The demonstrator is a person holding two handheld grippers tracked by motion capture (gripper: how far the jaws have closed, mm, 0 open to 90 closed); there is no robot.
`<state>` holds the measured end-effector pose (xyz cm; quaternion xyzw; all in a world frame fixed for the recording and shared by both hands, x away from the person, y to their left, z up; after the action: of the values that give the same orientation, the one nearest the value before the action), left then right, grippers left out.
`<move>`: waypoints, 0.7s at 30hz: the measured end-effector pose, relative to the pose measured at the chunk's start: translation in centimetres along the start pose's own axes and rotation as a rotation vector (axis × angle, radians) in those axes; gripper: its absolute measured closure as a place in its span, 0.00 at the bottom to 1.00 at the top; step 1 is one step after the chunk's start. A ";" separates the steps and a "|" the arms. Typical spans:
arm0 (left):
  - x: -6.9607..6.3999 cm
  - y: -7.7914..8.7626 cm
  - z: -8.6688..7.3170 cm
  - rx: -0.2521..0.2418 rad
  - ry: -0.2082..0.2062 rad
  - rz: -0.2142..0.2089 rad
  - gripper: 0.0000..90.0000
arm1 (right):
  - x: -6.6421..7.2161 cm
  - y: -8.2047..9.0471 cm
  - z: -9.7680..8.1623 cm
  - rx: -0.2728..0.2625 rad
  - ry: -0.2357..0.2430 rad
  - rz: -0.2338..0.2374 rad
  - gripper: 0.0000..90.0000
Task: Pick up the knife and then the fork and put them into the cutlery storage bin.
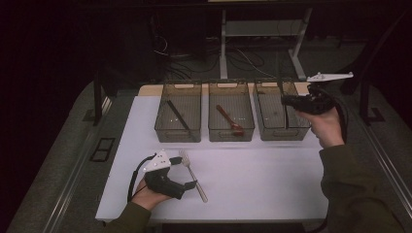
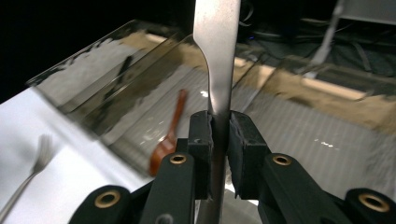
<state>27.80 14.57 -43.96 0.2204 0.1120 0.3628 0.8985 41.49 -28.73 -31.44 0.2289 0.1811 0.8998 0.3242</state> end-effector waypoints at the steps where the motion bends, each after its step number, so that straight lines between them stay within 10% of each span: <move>1: 0.0 0.0 0.0 0.001 -0.002 0.000 0.00 | -0.4 0.1 0.4 -0.005 0.005 -0.012 0.87; 21: -0.1 0.1 0.0 -0.004 -0.001 -0.005 0.00 | -6.0 -3.3 0.0 0.138 0.001 -0.144 0.87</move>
<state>27.66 14.58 -43.85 0.2185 0.1114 0.3607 0.8999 47.22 -30.33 -34.72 0.2365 0.2587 0.8598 0.3714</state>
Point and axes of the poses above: each handheld gripper's, and its own axes: y roughly backward along the jaws, z roughly out of its top, x roughly to its left, the point moved 2 cm from there along -y, roughly forward along the jaws, and after that the axes turned 14 degrees about z, right-handed, at the moved point
